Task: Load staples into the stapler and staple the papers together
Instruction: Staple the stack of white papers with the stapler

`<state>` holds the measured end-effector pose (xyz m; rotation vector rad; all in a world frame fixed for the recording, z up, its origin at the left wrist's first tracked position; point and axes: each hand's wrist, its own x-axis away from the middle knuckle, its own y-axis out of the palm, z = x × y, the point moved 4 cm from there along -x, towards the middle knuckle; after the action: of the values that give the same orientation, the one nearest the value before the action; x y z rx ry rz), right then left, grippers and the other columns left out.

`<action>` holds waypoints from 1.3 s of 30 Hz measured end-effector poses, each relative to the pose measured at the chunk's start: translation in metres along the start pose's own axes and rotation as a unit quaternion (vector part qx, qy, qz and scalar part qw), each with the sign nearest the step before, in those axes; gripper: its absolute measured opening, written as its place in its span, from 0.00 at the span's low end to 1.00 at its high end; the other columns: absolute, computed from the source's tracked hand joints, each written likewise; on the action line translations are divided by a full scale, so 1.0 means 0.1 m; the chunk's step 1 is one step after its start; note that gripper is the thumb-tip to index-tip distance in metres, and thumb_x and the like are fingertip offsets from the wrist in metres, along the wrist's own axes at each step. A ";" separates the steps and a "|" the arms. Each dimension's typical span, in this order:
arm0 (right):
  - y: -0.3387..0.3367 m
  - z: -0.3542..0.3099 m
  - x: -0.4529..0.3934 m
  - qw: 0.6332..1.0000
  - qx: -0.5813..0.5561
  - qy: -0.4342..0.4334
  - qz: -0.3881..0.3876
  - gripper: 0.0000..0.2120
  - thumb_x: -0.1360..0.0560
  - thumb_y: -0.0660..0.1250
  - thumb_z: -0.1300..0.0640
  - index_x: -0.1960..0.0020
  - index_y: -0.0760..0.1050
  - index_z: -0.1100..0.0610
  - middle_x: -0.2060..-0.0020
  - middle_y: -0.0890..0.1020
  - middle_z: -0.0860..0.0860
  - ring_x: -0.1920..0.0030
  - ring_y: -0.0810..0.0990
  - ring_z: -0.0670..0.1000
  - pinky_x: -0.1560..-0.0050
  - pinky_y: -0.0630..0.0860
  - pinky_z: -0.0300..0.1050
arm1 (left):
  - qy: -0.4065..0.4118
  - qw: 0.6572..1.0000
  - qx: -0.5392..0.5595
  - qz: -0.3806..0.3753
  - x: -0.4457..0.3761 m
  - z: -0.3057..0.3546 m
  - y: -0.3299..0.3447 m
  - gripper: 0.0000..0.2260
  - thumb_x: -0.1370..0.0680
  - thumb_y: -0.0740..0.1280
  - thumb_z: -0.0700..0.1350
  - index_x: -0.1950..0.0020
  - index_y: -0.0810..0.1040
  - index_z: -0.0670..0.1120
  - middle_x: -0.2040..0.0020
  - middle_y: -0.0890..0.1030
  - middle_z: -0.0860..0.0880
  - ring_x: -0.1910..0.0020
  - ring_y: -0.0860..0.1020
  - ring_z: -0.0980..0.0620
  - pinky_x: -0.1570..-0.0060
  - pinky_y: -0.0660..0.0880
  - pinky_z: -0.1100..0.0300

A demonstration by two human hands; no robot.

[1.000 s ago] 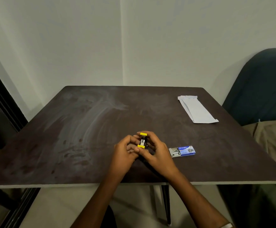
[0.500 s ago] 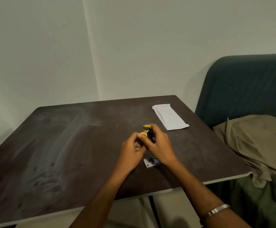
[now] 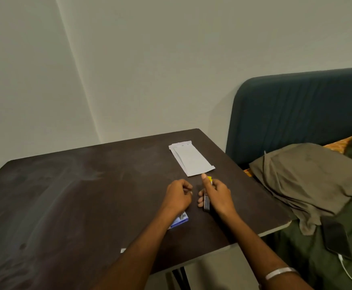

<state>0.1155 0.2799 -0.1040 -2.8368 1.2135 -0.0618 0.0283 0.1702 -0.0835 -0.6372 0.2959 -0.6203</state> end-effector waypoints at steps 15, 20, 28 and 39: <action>-0.07 0.07 -0.67 0.994 0.089 -0.011 0.063 0.29 0.25 0.61 0.37 0.56 0.74 0.65 0.72 0.83 0.56 0.75 0.83 0.52 0.70 0.81 0.42 | -0.019 0.989 -0.122 0.085 -0.70 -0.01 0.27 0.15 0.23 0.67 0.48 0.38 0.71 0.48 0.38 0.71 0.46 0.36 0.67 0.46 0.38 0.65 0.50; -0.07 0.09 -0.71 0.994 0.094 -0.009 0.061 0.29 0.24 0.60 0.37 0.56 0.75 0.65 0.74 0.82 0.56 0.75 0.83 0.51 0.69 0.81 0.40 | 0.025 0.986 -0.148 0.074 -0.77 -0.02 0.27 0.06 0.22 0.64 0.47 0.46 0.78 0.51 0.43 0.74 0.46 0.40 0.70 0.47 0.40 0.67 0.50; -0.08 0.08 -0.71 0.993 0.096 -0.011 0.071 0.27 0.25 0.60 0.36 0.56 0.75 0.61 0.72 0.83 0.56 0.73 0.84 0.52 0.66 0.83 0.45 | -0.040 0.986 -0.093 0.131 -0.80 -0.03 0.19 0.14 0.23 0.67 0.48 0.43 0.75 0.41 0.42 0.76 0.42 0.41 0.74 0.45 0.42 0.73 0.51; -0.09 0.09 -0.72 0.993 0.096 -0.017 0.067 0.27 0.24 0.59 0.36 0.56 0.75 0.62 0.74 0.83 0.54 0.74 0.83 0.50 0.60 0.83 0.47 | -0.201 0.968 -0.119 0.091 -0.94 0.05 0.34 0.21 0.26 0.70 0.53 0.39 0.75 0.41 0.32 0.67 0.41 0.32 0.65 0.41 0.34 0.65 0.48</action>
<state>0.0730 0.3389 -0.1135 -2.5773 1.3104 -0.1160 -0.0280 0.2518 -0.0945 -0.9371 0.0466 -0.2705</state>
